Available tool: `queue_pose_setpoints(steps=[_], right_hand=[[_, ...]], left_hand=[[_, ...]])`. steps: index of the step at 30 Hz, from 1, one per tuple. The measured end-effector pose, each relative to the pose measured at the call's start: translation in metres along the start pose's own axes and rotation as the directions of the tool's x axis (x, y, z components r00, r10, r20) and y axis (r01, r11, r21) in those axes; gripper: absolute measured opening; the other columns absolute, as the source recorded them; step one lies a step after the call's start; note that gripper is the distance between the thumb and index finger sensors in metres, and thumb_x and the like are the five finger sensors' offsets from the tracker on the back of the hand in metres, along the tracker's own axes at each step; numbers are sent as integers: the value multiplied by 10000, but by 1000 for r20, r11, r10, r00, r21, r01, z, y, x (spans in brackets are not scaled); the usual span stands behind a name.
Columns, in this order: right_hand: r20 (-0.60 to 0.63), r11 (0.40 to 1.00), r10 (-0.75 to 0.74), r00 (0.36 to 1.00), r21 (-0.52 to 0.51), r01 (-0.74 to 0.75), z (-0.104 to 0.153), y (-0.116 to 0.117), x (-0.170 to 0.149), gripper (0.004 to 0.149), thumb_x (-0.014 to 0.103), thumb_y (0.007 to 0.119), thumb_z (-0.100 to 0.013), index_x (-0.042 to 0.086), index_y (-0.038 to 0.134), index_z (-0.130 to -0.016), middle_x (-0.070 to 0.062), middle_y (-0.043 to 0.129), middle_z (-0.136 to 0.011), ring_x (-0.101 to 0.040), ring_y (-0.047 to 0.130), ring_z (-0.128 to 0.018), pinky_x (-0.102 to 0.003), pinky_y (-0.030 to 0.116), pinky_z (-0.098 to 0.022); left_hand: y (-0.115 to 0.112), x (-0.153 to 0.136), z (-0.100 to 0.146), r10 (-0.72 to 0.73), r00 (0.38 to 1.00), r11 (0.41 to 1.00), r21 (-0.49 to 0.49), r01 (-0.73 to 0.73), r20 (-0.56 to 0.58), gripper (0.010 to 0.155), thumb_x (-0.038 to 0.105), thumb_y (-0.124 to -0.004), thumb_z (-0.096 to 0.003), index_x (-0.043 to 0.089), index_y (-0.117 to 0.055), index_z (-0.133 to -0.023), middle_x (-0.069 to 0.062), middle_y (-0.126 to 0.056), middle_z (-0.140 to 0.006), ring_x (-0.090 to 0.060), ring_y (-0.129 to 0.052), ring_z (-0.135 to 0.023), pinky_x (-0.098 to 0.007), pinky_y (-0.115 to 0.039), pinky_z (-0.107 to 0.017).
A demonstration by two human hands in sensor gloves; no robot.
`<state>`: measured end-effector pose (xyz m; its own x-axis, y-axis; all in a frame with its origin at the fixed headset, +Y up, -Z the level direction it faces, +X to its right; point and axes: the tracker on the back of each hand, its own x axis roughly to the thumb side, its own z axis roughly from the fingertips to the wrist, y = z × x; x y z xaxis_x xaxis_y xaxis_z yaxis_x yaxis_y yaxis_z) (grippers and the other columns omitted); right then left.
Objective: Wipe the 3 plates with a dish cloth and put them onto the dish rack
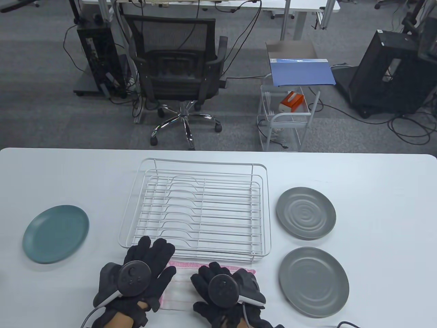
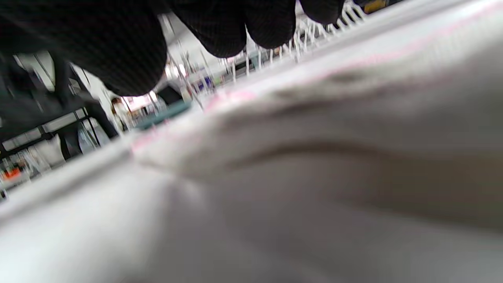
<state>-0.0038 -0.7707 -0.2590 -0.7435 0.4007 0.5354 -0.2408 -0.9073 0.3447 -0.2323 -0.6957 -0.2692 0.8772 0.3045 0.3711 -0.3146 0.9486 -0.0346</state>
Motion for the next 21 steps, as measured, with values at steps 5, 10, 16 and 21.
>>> queue_pose_setpoints(steps=[5,10,16,21], right_hand=[[-95,972,57,994,230,-34,-7,20,-8,921,575,850,-425,165,312,-1049,-149,157,-1068,-450,93,-935,-612,236,-656],[-104,982,79,991,180,-59,-9,18,-7,864,538,838,-426,170,349,-1036,-135,204,-1065,-439,162,-942,-596,298,-656],[-115,989,146,983,37,-143,-11,11,-1,616,404,859,-437,173,612,-953,-139,458,-1035,-449,415,-937,-594,502,-640],[-80,982,191,978,12,-191,-12,10,3,537,364,841,-440,158,680,-910,-170,537,-1006,-484,496,-908,-616,566,-611]], left_hand=[[0,0,0,3,1000,1000,-3,-3,0,598,530,-697,-556,276,-587,-1086,-136,-616,-1171,-539,-460,-1065,-686,-365,-722],[0,1,-1,7,1000,1000,-11,-7,-2,597,531,-698,-556,279,-589,-1085,-133,-617,-1171,-539,-467,-1063,-687,-368,-721],[1,-1,-1,15,1000,1000,-9,-15,-9,596,531,-700,-555,275,-595,-1083,-133,-628,-1166,-542,-476,-1060,-687,-373,-720],[2,-3,-1,16,1000,1000,-6,-17,-19,594,532,-700,-554,277,-599,-1081,-134,-637,-1163,-539,-483,-1060,-687,-376,-720]])
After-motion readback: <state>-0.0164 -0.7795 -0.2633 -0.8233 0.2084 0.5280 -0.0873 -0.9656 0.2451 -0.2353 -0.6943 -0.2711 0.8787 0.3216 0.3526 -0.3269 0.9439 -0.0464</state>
